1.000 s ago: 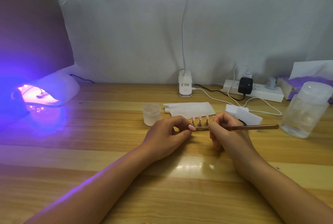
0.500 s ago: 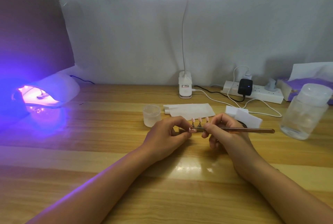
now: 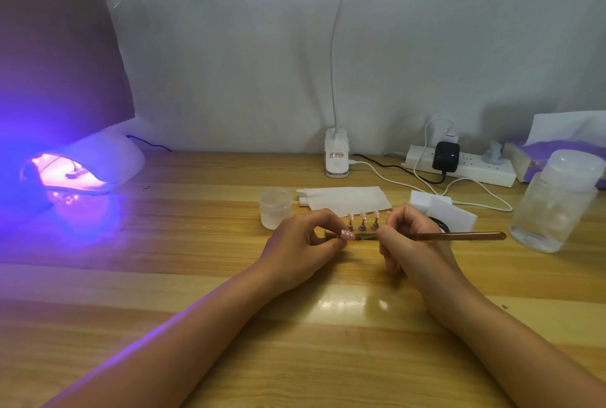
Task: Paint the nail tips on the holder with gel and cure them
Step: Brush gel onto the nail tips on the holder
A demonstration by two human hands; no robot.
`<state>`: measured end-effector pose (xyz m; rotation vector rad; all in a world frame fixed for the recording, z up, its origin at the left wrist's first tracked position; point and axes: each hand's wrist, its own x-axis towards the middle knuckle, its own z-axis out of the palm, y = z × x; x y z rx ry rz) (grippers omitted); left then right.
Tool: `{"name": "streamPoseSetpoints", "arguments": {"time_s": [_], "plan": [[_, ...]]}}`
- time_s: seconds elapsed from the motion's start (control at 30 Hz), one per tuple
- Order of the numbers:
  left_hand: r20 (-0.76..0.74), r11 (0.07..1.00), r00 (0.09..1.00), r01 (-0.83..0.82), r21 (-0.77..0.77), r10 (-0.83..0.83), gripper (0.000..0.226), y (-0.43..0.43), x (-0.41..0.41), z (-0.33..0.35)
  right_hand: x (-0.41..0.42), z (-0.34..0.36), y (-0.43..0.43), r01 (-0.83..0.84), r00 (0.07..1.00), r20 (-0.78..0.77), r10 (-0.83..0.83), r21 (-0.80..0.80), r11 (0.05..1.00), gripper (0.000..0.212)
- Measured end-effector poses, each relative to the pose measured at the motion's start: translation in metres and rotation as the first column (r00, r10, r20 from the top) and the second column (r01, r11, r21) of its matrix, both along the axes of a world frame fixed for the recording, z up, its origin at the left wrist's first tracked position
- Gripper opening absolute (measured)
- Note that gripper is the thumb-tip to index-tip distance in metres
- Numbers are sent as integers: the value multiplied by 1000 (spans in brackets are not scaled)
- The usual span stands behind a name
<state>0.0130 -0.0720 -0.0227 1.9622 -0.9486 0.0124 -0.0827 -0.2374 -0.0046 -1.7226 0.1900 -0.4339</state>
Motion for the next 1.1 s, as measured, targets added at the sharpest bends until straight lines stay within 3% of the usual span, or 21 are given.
{"name": "streamPoseSetpoints", "arguments": {"time_s": [0.2,0.47,0.97,1.1], "plan": [[30,999,999,-25,25,24,7,0,-1,1,-3,4,-1,-75,997,34,72,87,993,8],[52,998,998,-33,60,30,12,0,-2,2,-2,2,0,-158,987,23,157,26,987,9],[-8,1000,1000,-7,10,7,6,0,-3,2,0,0,0,-50,999,-18,49,-27,998,7],[-32,1000,999,-4,-24,3,15,0,-3,3,1,-1,-2,18,1000,5,-18,7,1000,11]]}}
